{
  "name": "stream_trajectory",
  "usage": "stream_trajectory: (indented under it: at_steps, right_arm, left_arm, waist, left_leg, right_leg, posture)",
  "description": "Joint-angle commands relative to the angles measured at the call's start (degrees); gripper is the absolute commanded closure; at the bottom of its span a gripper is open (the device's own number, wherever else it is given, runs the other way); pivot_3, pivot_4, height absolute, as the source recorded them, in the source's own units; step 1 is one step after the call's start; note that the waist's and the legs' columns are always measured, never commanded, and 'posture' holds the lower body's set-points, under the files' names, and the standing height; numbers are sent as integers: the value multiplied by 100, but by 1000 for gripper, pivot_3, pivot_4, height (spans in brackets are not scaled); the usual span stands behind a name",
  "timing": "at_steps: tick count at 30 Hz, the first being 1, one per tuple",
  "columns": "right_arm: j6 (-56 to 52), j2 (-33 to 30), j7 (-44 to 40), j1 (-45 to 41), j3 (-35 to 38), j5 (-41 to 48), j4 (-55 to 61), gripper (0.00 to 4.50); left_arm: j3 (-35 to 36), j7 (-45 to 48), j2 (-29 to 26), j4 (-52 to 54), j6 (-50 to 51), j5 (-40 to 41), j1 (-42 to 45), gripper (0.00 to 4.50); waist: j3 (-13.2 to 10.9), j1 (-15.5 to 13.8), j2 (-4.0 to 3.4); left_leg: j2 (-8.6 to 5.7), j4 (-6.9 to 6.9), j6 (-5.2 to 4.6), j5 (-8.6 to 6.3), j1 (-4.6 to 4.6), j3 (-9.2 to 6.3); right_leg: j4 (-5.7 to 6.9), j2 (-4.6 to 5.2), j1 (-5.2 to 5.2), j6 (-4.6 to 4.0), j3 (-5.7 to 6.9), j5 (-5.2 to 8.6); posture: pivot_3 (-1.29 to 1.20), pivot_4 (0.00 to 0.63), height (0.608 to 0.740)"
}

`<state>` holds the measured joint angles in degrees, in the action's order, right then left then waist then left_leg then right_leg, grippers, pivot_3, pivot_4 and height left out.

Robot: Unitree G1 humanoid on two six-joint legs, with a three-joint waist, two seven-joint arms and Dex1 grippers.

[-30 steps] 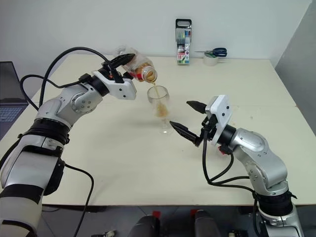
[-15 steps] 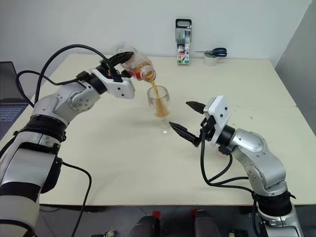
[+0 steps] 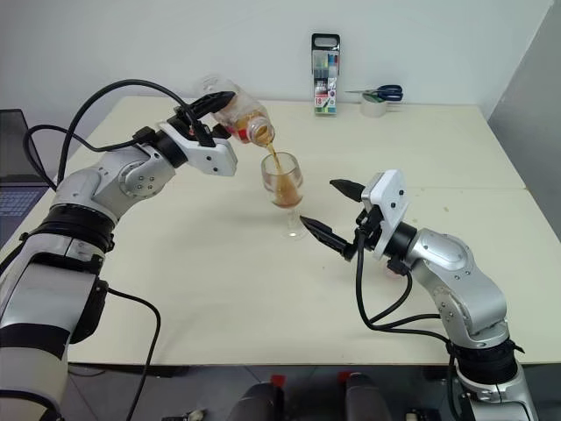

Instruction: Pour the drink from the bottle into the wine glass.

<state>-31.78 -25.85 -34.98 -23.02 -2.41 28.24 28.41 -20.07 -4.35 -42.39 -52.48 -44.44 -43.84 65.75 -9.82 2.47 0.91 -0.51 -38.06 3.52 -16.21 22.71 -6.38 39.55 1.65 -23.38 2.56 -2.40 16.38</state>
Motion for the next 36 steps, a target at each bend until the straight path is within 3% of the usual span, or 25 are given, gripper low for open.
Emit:
stream_trajectory:
  at_steps: [1,36]
  right_arm:
    - [136,14,-51,-26,8,20,101,0]
    - [71,47,24,-66,-31,67,178,0]
  left_arm:
    - [19,-133,-136,52,-46,-14,272,2828]
    - [82,74,-25,-23,18,264,194,2828]
  waist:
    - [0,0,0]
    - [0,11,0]
  left_leg:
    - [0,0,0,0,0,0]
    - [0,-1,1,1,0,0]
  right_leg:
    - [0,0,0,0,0,0]
    - [4,0,-1,0,0,0]
  posture:
    - [0,150,740]
    - [0,150,740]
